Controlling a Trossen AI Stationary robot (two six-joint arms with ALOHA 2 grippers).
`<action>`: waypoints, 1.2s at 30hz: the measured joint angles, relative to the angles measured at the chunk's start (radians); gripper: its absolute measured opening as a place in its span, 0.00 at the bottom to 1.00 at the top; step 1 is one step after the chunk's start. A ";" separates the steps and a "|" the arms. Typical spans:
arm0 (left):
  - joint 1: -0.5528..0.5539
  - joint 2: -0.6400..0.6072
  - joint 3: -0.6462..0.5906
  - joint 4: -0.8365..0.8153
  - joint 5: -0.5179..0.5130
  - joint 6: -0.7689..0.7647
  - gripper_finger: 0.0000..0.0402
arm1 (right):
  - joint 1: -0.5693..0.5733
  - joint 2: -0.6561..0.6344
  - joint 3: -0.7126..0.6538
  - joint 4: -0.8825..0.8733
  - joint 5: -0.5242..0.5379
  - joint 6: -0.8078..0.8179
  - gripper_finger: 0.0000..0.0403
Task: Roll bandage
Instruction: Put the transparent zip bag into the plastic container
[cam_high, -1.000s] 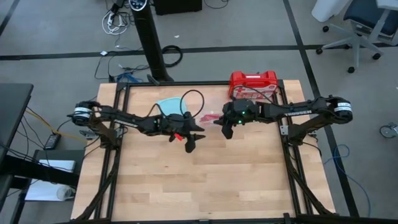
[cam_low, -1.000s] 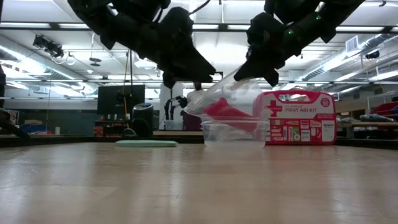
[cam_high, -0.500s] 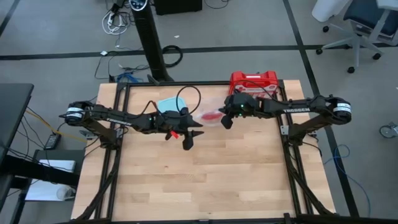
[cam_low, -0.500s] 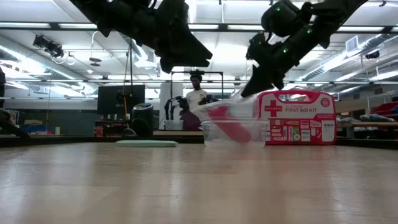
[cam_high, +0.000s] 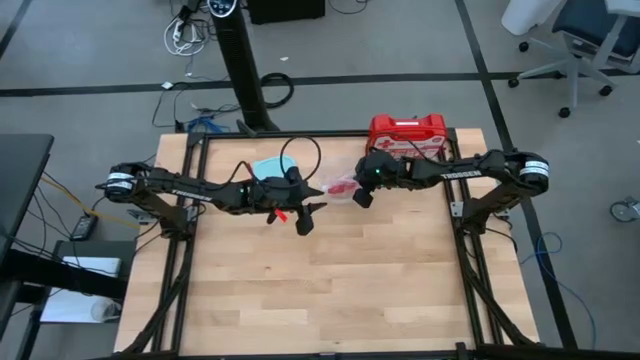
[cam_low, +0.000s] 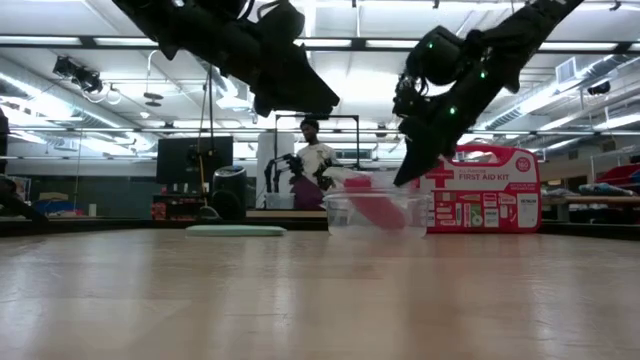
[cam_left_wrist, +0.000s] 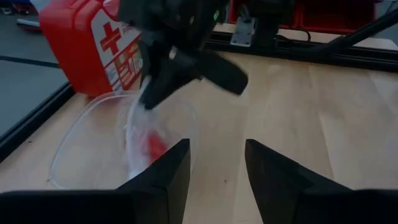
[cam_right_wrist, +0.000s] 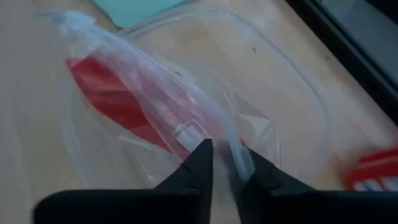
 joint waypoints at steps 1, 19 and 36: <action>0.001 0.000 0.000 0.000 0.000 0.000 0.39 | 0.000 -0.010 0.016 -0.029 0.013 -0.005 0.17; 0.009 -0.002 0.000 -0.035 0.001 0.000 0.39 | 0.035 -0.032 0.320 -0.383 -0.139 -0.010 0.41; 0.008 -0.003 -0.001 -0.048 0.005 -0.003 0.39 | -0.058 0.250 0.318 -0.141 0.065 -0.136 0.36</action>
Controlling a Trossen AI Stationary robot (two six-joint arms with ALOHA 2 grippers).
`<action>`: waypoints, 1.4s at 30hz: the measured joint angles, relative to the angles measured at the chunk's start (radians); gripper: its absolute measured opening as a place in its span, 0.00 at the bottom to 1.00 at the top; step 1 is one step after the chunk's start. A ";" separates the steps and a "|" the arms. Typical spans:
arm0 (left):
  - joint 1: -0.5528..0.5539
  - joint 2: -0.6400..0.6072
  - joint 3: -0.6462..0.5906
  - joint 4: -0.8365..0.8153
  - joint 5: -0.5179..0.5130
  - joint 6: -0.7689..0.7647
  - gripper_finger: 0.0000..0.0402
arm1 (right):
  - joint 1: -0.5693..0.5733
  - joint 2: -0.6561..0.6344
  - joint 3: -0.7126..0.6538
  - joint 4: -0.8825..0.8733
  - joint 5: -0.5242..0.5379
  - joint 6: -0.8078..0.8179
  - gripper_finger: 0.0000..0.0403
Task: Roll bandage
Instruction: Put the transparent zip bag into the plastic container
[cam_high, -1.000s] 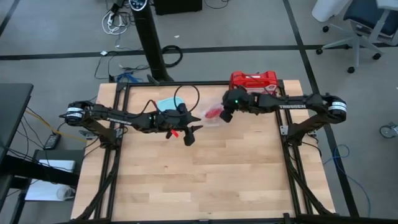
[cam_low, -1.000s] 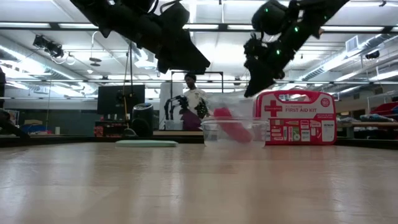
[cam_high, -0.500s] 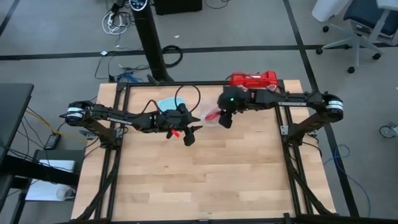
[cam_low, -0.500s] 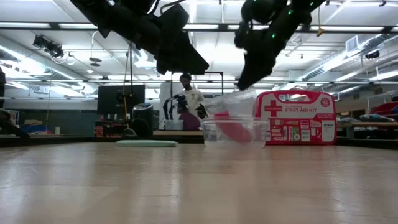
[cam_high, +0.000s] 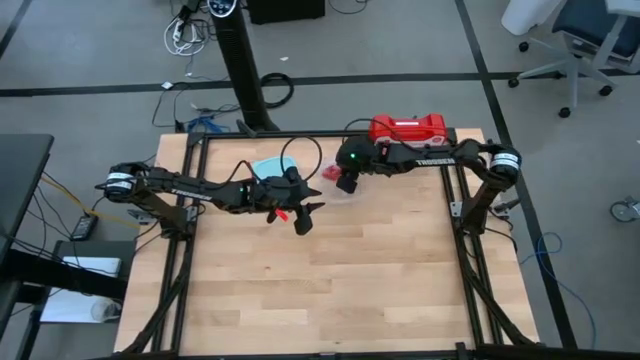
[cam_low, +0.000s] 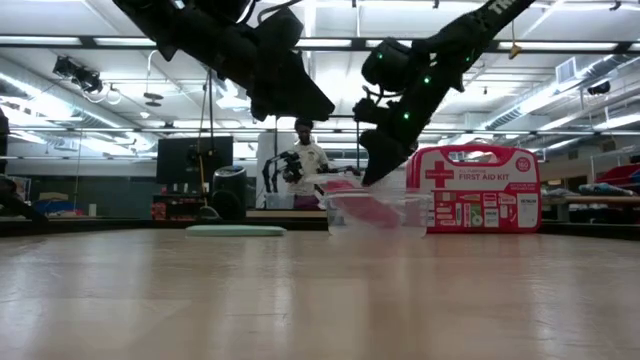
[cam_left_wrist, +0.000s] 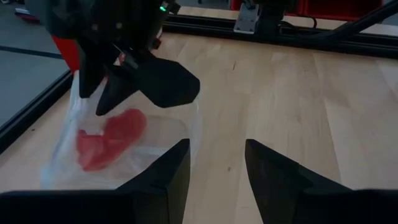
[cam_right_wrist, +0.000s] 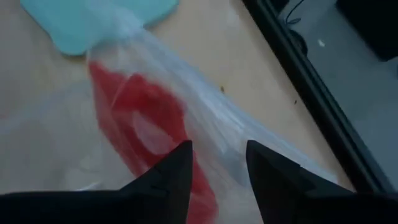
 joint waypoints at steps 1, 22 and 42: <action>0.000 0.000 0.000 0.000 0.000 0.000 0.39 | -0.010 0.007 0.000 -0.003 -0.012 -0.003 0.36; 0.002 0.000 0.000 0.007 -0.001 0.025 0.39 | -0.032 -0.025 0.000 -0.303 -0.293 0.050 0.30; 0.001 0.000 0.000 0.017 0.001 0.024 0.39 | 0.064 -0.065 0.000 -0.065 -0.230 0.023 0.30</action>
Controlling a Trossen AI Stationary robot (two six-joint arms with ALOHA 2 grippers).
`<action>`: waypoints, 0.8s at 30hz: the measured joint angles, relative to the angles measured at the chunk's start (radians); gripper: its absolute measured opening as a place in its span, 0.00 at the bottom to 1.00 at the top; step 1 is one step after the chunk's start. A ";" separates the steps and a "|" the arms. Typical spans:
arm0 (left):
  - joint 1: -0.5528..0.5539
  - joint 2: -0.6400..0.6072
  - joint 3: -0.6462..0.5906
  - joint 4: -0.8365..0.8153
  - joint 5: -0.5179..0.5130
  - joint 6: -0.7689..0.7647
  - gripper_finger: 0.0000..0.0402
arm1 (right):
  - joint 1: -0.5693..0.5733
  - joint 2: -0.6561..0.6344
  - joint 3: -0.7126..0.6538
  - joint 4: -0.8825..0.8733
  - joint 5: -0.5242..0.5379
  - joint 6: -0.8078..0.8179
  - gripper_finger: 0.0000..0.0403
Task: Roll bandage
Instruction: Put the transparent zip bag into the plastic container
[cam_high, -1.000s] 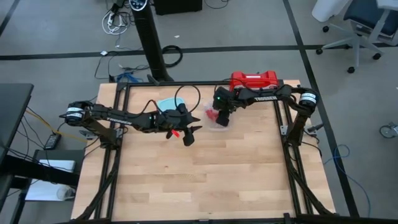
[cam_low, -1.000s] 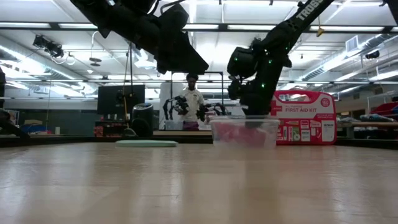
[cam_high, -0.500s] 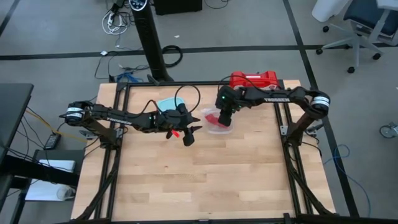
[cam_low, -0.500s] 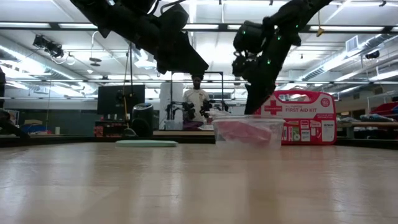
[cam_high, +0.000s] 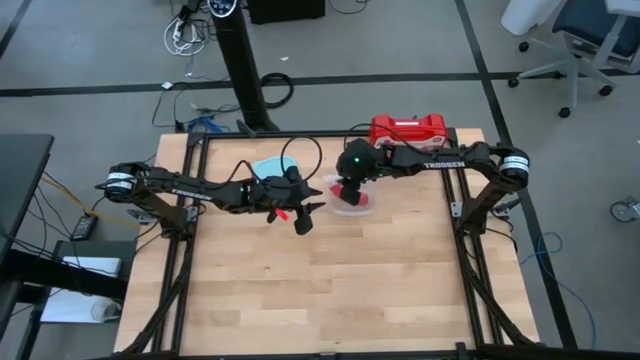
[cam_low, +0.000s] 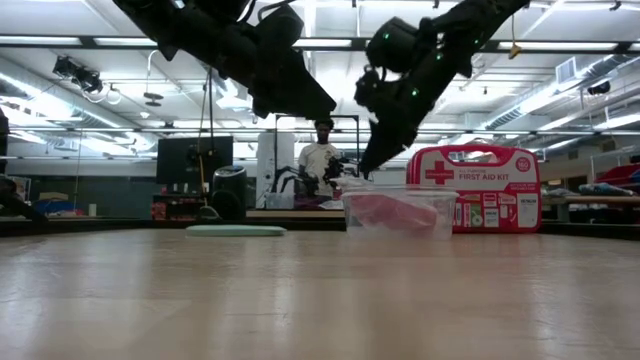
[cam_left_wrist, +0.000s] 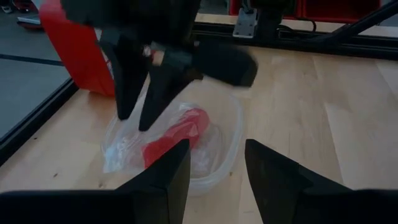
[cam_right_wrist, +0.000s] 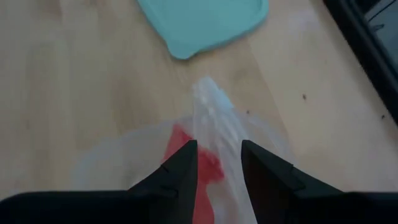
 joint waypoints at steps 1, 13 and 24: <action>0.000 0.000 0.000 0.001 0.000 0.000 0.39 | -0.004 0.014 0.001 0.012 0.000 0.000 0.30; 0.000 0.000 0.000 -0.013 0.001 -0.006 0.39 | -0.064 0.187 0.000 -0.119 0.024 0.035 0.28; 0.000 0.000 0.000 -0.013 0.001 -0.004 0.39 | -0.061 0.081 0.000 -0.146 0.023 0.055 0.21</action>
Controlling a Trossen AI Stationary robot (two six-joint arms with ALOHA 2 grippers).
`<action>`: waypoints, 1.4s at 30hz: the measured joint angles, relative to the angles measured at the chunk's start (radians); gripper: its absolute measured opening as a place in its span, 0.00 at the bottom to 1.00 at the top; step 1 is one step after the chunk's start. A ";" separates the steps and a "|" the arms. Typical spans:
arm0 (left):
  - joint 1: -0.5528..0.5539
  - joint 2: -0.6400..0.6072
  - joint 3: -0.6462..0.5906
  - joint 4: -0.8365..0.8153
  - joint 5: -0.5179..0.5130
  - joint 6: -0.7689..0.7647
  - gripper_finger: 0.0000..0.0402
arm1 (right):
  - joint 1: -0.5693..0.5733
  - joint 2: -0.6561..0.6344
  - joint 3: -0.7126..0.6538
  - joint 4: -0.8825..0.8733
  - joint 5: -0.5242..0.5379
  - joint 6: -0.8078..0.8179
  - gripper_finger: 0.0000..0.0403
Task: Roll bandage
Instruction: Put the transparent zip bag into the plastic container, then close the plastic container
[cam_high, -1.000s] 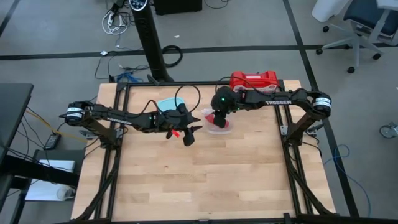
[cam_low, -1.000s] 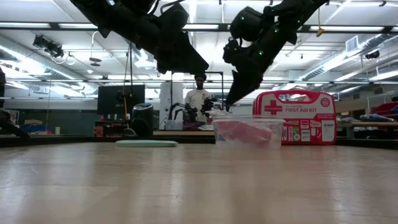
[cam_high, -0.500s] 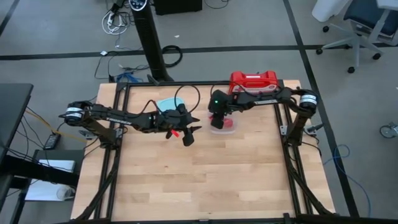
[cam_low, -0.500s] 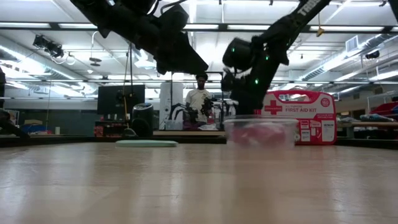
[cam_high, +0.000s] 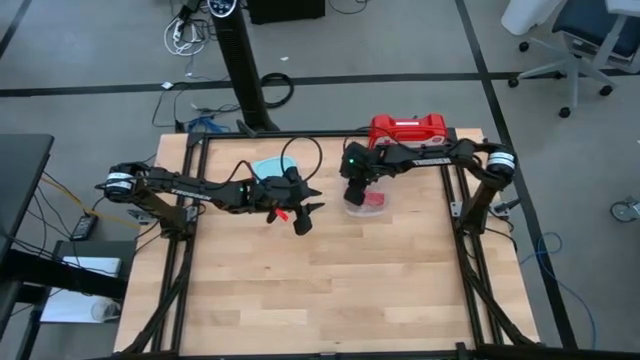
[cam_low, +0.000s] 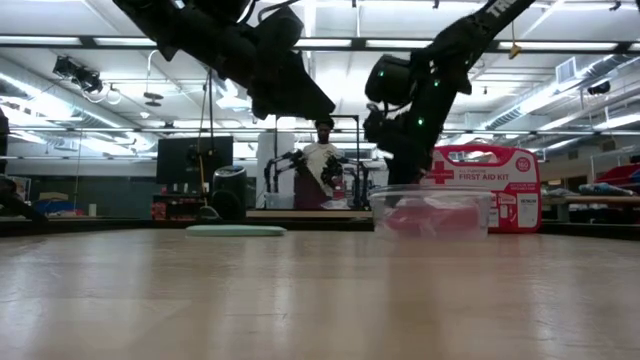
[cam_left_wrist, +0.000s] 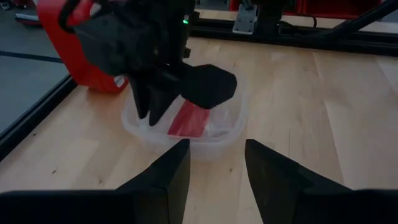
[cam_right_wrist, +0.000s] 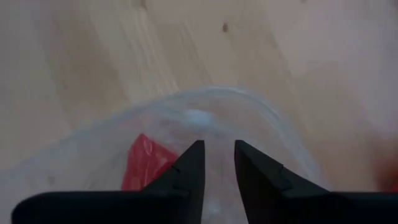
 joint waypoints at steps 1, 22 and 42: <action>0.000 0.000 0.000 0.002 0.000 0.000 0.39 | 0.000 -0.014 0.000 0.000 0.000 0.006 0.21; 0.043 -0.112 0.081 -0.703 -0.045 -0.067 0.39 | 0.225 -0.317 0.000 -0.196 0.013 0.203 0.19; 0.258 -0.153 -0.065 -0.867 -0.152 0.014 0.39 | 0.423 -0.140 0.000 0.140 0.127 0.093 0.20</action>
